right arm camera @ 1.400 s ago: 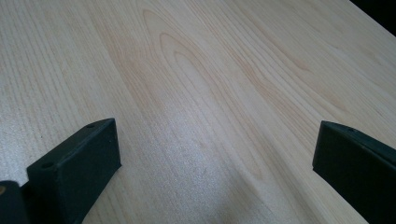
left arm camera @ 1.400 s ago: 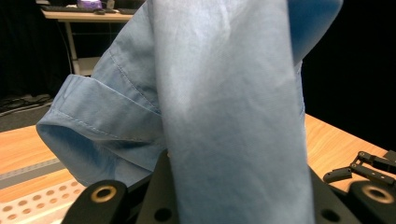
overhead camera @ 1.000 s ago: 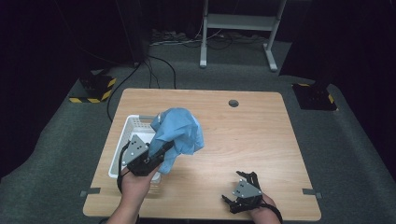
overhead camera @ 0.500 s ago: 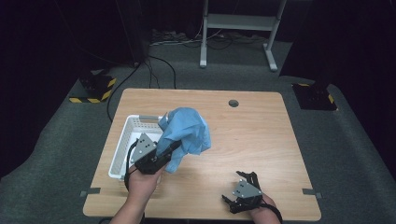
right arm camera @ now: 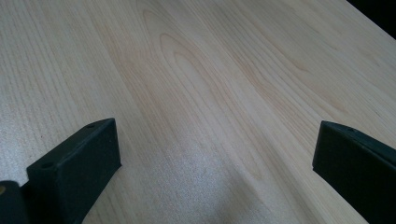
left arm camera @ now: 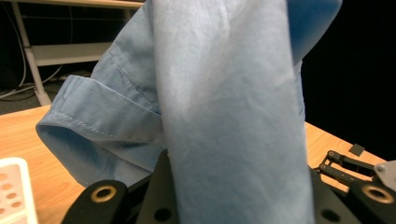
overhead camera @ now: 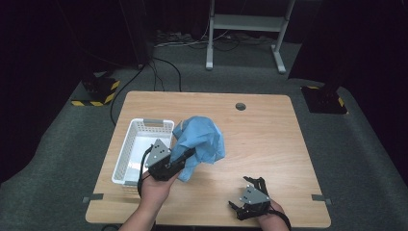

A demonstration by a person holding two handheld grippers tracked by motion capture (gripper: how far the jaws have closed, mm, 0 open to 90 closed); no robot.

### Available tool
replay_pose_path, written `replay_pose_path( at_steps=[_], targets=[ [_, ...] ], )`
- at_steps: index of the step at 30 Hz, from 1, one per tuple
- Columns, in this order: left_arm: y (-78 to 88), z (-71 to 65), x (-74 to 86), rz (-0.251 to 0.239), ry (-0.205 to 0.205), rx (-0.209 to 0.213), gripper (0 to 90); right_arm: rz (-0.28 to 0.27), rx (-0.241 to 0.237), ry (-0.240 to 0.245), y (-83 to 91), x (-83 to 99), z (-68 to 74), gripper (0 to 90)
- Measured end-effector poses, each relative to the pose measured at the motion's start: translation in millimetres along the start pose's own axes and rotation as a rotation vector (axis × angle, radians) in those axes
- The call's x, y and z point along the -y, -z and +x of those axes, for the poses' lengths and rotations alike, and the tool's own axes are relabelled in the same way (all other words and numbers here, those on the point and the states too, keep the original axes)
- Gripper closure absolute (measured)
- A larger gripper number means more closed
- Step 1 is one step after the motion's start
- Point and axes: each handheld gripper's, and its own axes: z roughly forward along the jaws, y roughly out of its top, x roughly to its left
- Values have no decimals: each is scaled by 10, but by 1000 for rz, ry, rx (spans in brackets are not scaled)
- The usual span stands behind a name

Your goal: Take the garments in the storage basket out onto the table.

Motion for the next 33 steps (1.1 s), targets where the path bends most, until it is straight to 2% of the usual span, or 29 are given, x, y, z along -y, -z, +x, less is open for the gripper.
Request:
replay_pose_path(
  at_steps=[22,33],
  targets=[
    [-245,-41,217,66,50,34,783,-2,1,3,0,1,1,3],
    [-345,-41,319,115,54,24,783,-2,1,3,0,1,1,3]
  ],
)
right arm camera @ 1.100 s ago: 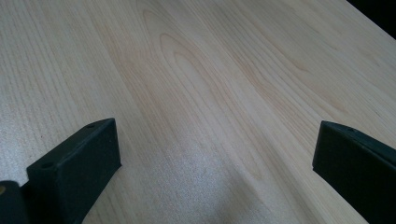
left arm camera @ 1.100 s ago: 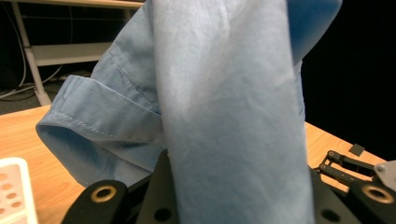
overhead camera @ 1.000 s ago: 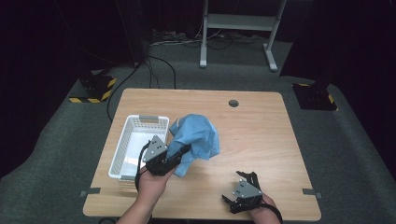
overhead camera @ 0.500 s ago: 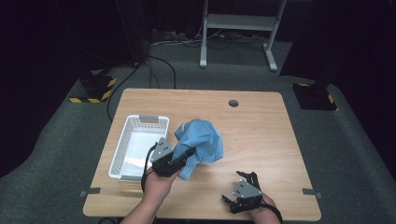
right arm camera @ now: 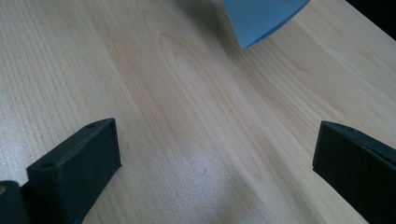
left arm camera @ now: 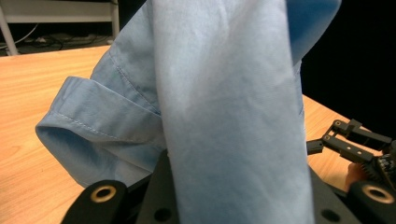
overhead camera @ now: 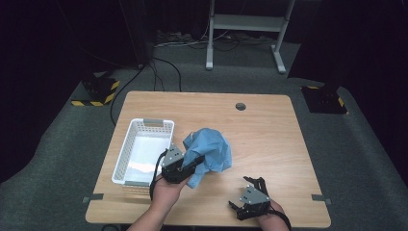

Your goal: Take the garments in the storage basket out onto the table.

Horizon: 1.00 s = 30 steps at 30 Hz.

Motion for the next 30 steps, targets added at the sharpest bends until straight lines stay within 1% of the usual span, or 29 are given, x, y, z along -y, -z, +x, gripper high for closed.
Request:
replay_pose_path(
  at_steps=[5,7,8,11,14,27,30],
  targets=[
    [-46,-1,36,24,-5,-6,783,0,0,-1,0,0,1,3],
    [-72,4,58,41,-3,-12,783,0,0,-1,0,0,1,3],
    [-72,4,58,41,-3,-12,783,0,0,-1,0,0,1,3],
    [-104,13,79,77,-2,-26,782,-1,1,1,0,0,1,3],
    [-116,25,94,88,6,-30,781,0,0,0,0,0,1,4],
    [-170,39,148,121,12,-42,772,-1,1,-1,0,0,2,3],
    [-187,33,157,132,4,-49,767,0,0,-1,-1,0,-1,3]
  ],
)
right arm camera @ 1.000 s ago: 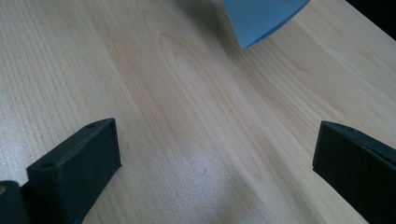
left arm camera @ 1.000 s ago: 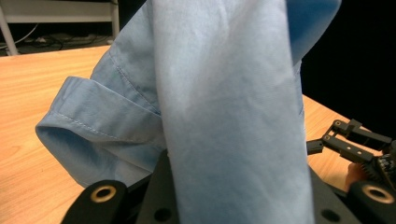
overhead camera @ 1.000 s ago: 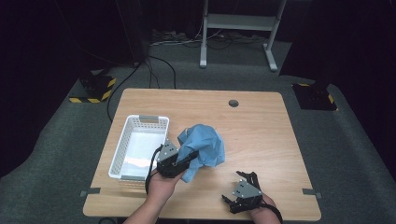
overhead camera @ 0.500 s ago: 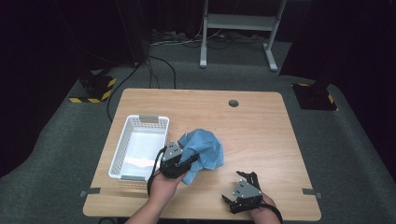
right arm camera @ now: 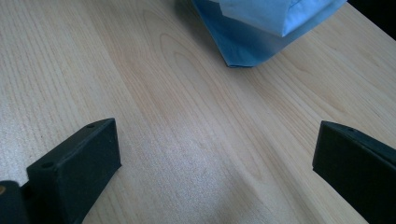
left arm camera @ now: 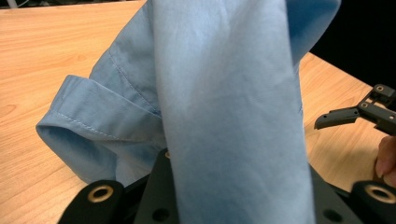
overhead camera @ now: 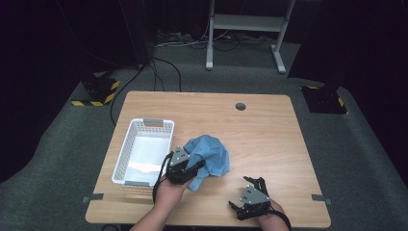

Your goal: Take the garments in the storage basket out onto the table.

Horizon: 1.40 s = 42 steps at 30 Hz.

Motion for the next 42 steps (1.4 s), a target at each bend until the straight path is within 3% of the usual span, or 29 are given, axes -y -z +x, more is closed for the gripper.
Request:
replay_pose_path(
  at_steps=[22,27,42],
  targets=[
    [-211,-83,106,91,-27,-12,738,0,0,0,0,0,1,3],
    [-279,-94,109,116,-52,-27,738,-1,2,2,1,0,3,3],
    [-356,-80,189,129,-75,-11,723,-1,1,1,1,0,2,3]
  ],
)
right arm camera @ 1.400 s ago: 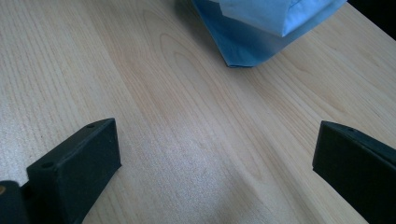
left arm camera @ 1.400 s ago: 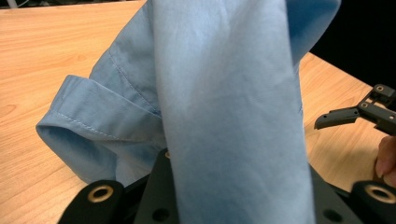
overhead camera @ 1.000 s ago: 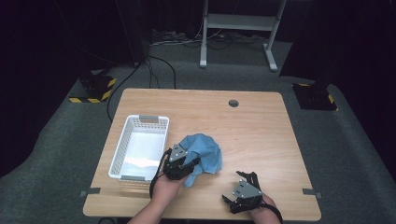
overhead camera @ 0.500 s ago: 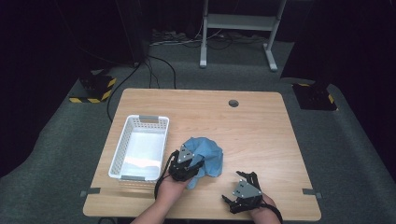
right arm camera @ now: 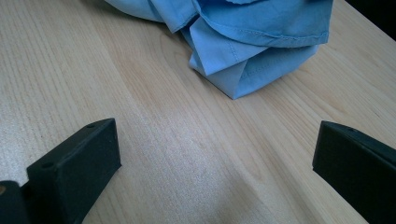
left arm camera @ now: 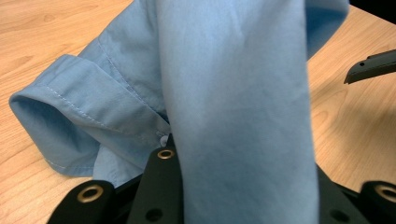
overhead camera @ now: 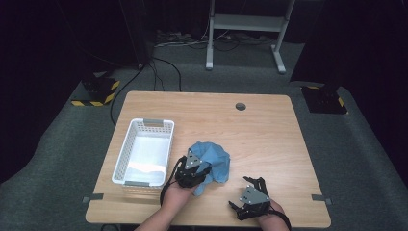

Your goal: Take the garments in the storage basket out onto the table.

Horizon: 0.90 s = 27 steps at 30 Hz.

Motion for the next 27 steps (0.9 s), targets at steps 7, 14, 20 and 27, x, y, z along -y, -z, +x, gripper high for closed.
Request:
replay_pose_path(
  at_steps=[7,14,20,27],
  targets=[
    [-28,16,66,13,-2,5,709,-2,5,3,3,1,8,3],
    [-38,36,108,23,0,12,709,-2,6,2,4,1,10,3],
    [-63,47,147,31,3,27,685,-1,6,2,3,1,10,3],
    [-72,50,160,34,-4,33,653,-2,8,5,4,1,11,3]
  ],
)
